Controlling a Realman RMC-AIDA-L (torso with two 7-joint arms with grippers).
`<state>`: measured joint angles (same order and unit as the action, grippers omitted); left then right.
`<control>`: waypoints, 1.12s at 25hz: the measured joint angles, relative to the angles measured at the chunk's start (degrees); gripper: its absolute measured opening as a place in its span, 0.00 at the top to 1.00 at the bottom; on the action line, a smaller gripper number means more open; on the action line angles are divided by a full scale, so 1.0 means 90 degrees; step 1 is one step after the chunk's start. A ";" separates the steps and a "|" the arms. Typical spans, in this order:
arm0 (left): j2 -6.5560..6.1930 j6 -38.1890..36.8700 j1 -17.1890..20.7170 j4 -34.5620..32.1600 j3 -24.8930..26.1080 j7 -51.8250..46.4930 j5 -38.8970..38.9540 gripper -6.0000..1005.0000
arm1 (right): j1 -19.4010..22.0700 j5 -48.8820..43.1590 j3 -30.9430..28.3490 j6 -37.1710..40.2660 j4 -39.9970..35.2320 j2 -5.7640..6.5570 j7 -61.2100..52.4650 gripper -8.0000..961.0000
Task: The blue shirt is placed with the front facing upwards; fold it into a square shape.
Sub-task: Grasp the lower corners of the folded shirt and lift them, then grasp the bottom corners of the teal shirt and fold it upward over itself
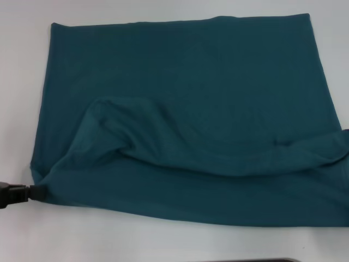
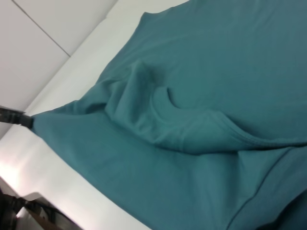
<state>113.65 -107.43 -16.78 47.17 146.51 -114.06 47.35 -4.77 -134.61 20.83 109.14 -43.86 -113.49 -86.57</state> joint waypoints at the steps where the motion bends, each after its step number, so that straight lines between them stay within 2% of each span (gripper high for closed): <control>1: -0.0003 0.0004 -0.0010 -0.0001 0.0002 0.0002 -0.0001 0.99 | 0.0021 0.0000 -0.0018 0.0017 0.0000 -0.0003 0.0015 0.96; 7: -0.0005 0.0043 -0.0030 -0.0008 0.0010 0.0014 -0.0008 1.00 | 0.0050 -0.0005 -0.0159 0.0036 0.0000 -0.0017 0.0029 0.96; 15: -0.0014 0.0062 -0.0173 0.0011 0.0412 0.0018 0.0044 0.99 | -0.0291 -0.0004 -0.0383 0.0043 0.0000 0.0043 -0.0071 0.96; 21: -0.0029 0.0192 -0.0766 -0.0011 0.1086 0.0017 0.0048 0.99 | -0.0875 0.0017 -0.0793 -0.0047 0.0000 0.0165 -0.0407 0.96; 28: 0.0009 0.0992 -0.1741 -0.0366 0.1155 -0.0057 0.0051 0.99 | -0.1692 0.0039 -0.0898 -0.0689 0.0045 0.0229 -0.0822 0.96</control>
<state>113.73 -98.51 -32.45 43.87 156.90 -114.57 47.80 -20.00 -134.26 12.75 102.94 -43.45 -111.43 -93.96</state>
